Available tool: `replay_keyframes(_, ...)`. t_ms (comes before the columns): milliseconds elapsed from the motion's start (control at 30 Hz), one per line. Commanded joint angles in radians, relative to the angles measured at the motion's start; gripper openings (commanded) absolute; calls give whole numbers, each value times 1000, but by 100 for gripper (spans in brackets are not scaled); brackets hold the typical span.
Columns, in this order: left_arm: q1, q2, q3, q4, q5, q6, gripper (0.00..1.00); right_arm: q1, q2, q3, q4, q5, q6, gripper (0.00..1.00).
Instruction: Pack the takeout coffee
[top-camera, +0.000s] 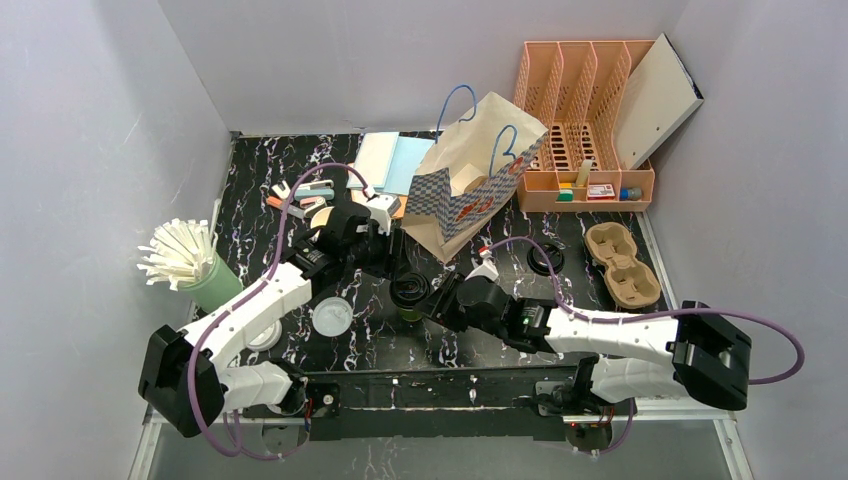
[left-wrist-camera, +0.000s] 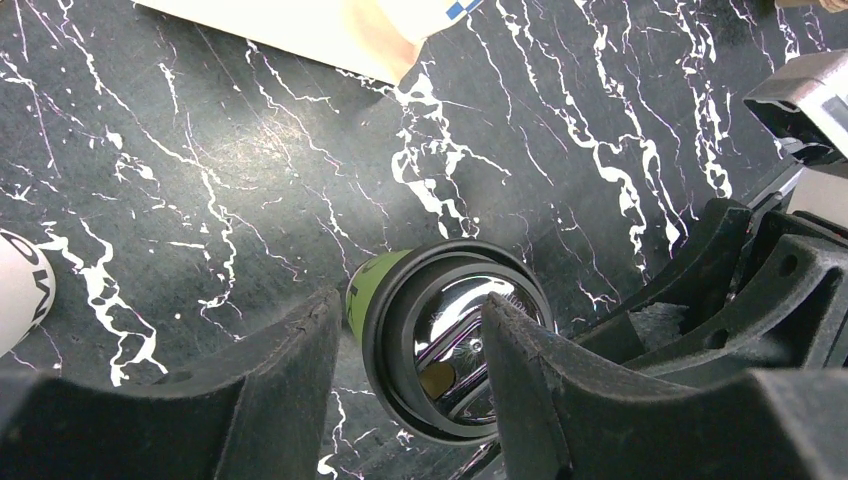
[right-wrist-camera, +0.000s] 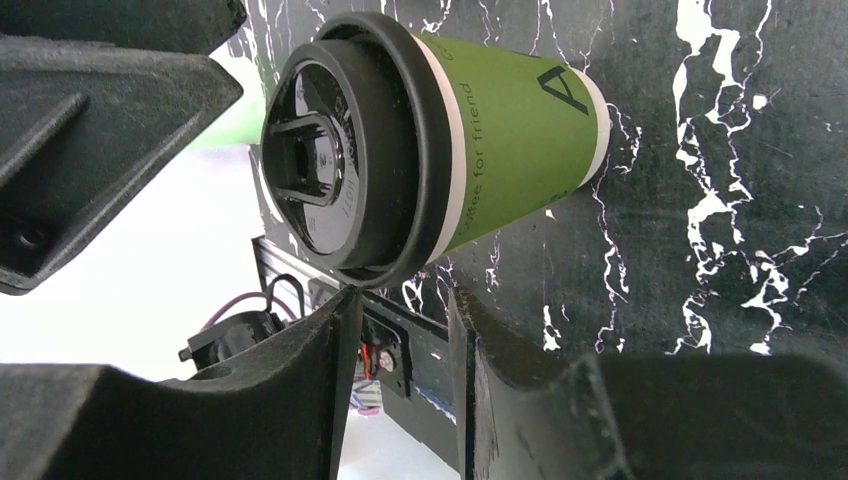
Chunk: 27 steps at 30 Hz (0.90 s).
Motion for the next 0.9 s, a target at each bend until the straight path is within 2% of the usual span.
replay_keyframes(0, 7, -5, 16, 2, 1, 31, 52, 4, 15, 13, 55, 48, 42, 45)
replay_keyframes(300, 7, 20, -7, -22, -25, 36, 50, 4, 46, 1, 73, 52, 89, 44)
replay_keyframes(567, 7, 21, -18, -51, -53, 20, 46, 2, 7, -15, 103, 68, 99, 42)
replay_keyframes(867, 7, 13, -33, -78, -80, -10, 44, -4, 19, -21, 117, 78, 132, 45)
